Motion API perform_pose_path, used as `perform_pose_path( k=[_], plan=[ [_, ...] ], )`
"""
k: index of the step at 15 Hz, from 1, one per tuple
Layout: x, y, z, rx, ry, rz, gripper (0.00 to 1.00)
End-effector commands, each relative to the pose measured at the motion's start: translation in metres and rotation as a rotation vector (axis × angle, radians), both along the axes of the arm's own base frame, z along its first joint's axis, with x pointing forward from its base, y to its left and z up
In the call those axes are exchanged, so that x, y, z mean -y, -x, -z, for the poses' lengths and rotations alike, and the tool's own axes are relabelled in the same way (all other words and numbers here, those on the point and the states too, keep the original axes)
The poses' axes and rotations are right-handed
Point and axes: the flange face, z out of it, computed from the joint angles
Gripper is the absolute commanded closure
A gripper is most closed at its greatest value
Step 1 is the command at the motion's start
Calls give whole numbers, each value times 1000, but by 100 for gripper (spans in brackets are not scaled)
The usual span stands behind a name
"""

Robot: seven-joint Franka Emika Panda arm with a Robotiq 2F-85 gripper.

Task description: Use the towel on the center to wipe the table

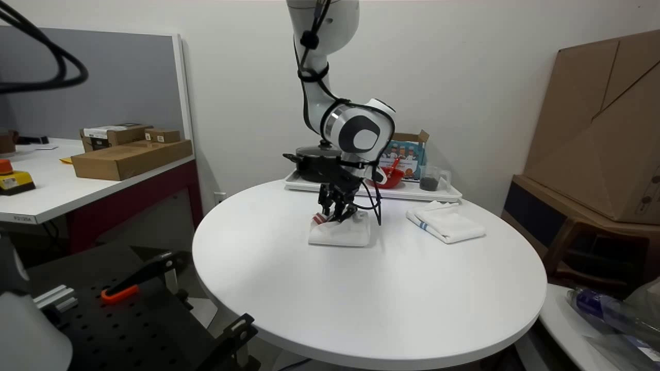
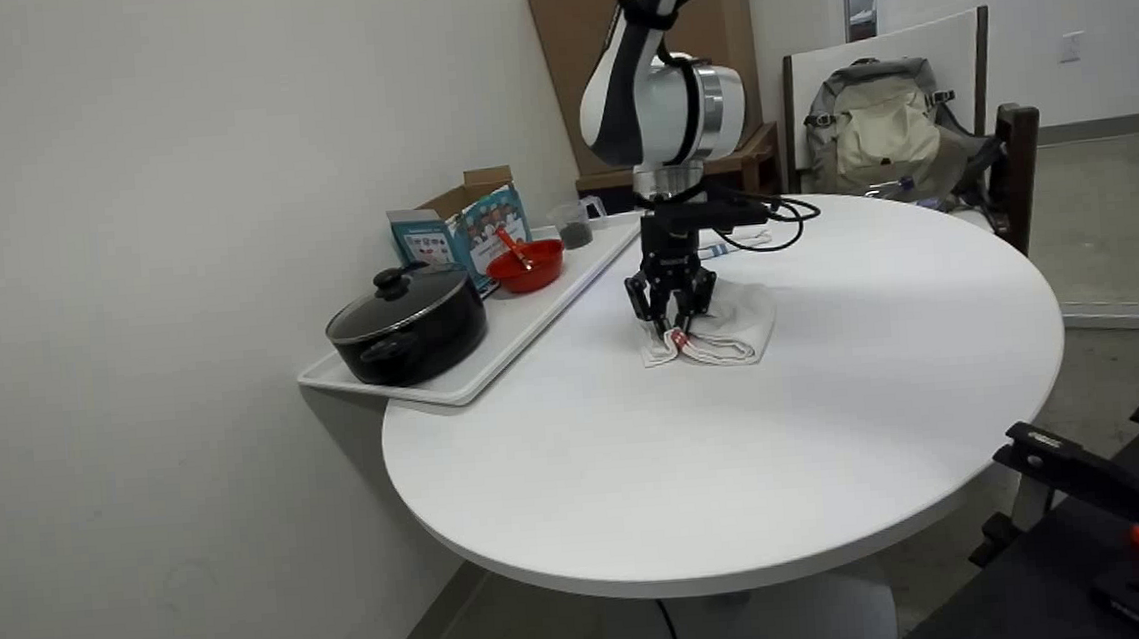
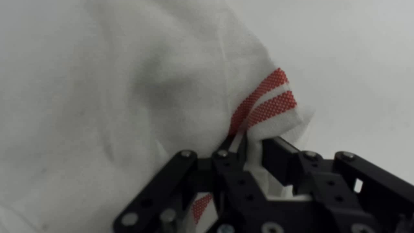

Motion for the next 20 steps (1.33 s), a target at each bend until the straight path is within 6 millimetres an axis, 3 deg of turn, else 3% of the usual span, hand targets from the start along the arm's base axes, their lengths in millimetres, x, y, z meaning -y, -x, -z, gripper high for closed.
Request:
perform_pose_path(
  k=[1, 5, 8, 11, 15, 17, 20],
  plan=[
    [43, 41, 21, -33, 38, 51, 92],
    [74, 88, 19, -52, 86, 139, 92],
    [63, 127, 27, -93, 92, 137, 93],
    [21, 155, 36, -163, 61, 50, 93],
    [-59, 187, 52, -237, 14, -141, 93],
    [-105, 188, 57, -239, 16, -222, 93],
    [-169, 171, 56, -204, 54, -335, 98]
  ],
)
